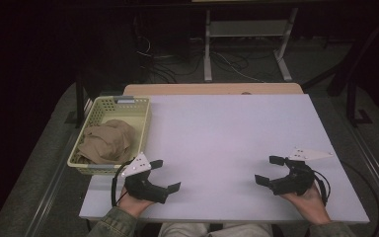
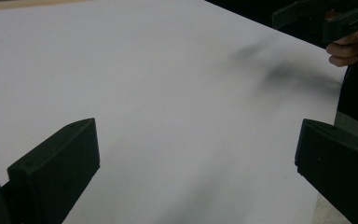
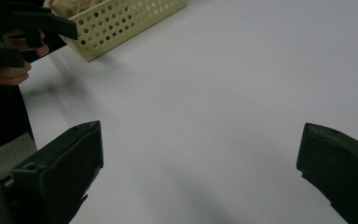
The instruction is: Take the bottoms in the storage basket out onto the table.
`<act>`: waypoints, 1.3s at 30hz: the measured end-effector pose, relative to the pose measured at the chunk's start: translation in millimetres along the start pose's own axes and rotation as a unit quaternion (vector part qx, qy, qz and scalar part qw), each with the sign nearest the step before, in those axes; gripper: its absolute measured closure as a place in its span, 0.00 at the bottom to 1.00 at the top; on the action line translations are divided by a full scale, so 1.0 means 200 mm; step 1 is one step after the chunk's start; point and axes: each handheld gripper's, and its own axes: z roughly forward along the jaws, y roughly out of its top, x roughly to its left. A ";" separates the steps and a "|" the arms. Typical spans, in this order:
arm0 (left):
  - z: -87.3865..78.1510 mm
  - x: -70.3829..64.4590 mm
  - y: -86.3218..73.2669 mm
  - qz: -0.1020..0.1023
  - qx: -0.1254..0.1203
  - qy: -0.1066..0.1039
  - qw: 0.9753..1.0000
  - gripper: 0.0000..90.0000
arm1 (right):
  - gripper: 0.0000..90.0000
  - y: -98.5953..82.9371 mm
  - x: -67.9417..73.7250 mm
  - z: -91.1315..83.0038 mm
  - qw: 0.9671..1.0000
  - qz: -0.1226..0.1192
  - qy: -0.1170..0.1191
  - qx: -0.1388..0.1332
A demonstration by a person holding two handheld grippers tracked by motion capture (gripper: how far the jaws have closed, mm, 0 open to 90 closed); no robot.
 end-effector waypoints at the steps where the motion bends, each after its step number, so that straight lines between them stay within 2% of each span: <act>1: 0.00 0.00 0.00 0.000 0.000 0.000 1.000 0.00 | 0.00 0.00 0.00 0.00 1.000 0.000 0.000 0.000; 22: 0.01 0.00 0.00 0.000 0.008 -0.002 1.000 0.00 | 0.00 -0.01 0.03 -0.01 1.000 -0.007 0.010 0.010; 39: -0.04 -0.01 0.03 -0.002 0.019 0.000 1.000 0.00 | 0.00 -0.01 0.03 -0.01 1.000 -0.007 0.010 0.011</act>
